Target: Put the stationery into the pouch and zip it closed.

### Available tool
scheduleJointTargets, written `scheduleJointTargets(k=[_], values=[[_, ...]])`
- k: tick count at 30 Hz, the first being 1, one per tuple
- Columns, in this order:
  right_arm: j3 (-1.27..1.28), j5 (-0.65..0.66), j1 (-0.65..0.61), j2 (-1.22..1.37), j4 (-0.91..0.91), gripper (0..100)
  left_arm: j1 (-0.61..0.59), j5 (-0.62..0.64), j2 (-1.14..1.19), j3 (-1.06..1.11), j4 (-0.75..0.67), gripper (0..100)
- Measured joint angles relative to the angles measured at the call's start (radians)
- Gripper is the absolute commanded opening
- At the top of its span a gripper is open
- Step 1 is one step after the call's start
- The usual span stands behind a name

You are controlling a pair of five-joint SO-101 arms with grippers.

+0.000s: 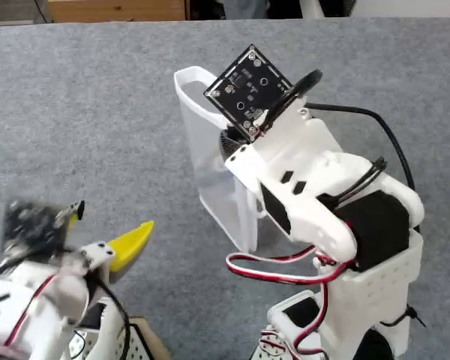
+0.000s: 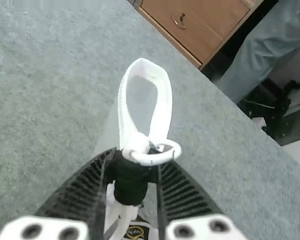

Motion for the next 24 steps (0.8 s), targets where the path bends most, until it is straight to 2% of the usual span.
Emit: scheduleJointTargets(k=[4, 8, 15, 24], values=[[0.029, -0.006, -0.014, 0.029, -0.003, 1.1, 0.126, 0.071, -0.002, -0.055, 0.0, 38], [0.029, -0.005, -0.123, 0.04, 0.021, 1.1, 0.207, 0.074, -0.002, -0.032, 0.0, 38], [0.029, -0.012, -0.35, 0.054, 0.023, 1.1, 0.216, 0.074, -0.064, 0.061, 0.0, 38], [0.081, -0.115, -0.384, 0.06, -0.06, 1.1, 0.216, 0.081, -0.118, 0.063, 0.0, 38]])
